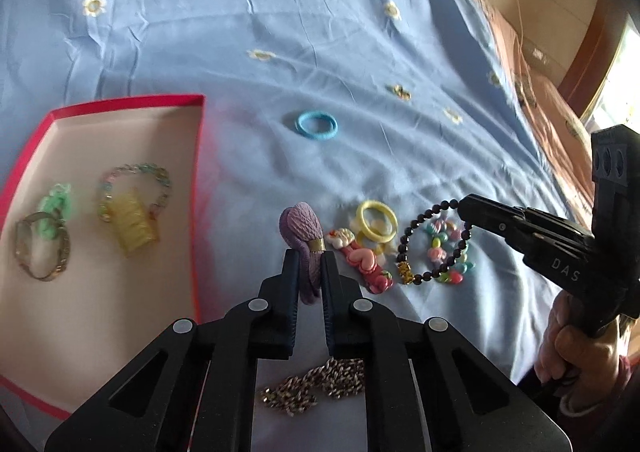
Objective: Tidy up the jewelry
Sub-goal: 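Grasp the purple bow clip with the left gripper while the right grasps the black bead bracelet, then lower the bow clip and bead bracelet into the box lid and open both grippers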
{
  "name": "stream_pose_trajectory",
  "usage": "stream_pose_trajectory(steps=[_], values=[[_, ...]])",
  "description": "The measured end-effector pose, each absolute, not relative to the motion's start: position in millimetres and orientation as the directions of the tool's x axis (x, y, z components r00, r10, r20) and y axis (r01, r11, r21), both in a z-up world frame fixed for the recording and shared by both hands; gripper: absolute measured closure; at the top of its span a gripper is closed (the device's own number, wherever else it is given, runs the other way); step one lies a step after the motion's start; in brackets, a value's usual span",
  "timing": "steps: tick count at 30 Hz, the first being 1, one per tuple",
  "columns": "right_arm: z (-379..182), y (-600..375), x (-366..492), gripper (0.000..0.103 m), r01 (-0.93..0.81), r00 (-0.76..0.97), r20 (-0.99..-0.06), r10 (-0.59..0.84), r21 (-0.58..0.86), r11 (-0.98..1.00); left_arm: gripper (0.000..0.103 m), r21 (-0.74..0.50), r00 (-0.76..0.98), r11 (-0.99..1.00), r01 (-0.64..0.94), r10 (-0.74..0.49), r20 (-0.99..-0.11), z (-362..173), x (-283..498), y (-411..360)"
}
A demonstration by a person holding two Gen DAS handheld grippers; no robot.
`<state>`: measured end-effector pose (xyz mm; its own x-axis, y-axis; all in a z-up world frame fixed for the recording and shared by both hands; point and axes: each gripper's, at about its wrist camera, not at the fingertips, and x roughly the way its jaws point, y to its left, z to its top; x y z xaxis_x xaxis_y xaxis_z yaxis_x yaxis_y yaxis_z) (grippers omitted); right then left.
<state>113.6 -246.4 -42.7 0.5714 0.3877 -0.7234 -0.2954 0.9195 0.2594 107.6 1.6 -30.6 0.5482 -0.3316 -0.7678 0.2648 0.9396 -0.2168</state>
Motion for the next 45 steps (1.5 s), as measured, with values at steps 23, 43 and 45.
stream_pose_trajectory(steps=[23,43,45], values=[[5,-180,105,0.096,-0.434,0.573,-0.633,0.521,0.304,0.848,0.094,-0.282,0.627,0.956,0.078,-0.267,-0.732,-16,77,97],[3,-73,104,0.096,-0.602,0.428,-0.609,0.667,0.359,0.714,0.094,-0.289,0.649,0.954,-0.076,-0.172,-0.741,-24,66,170],[0,-64,104,0.096,-0.61,0.414,-0.609,0.677,0.367,0.703,0.094,-0.29,0.647,0.953,-0.089,-0.166,-0.744,-28,66,176]])
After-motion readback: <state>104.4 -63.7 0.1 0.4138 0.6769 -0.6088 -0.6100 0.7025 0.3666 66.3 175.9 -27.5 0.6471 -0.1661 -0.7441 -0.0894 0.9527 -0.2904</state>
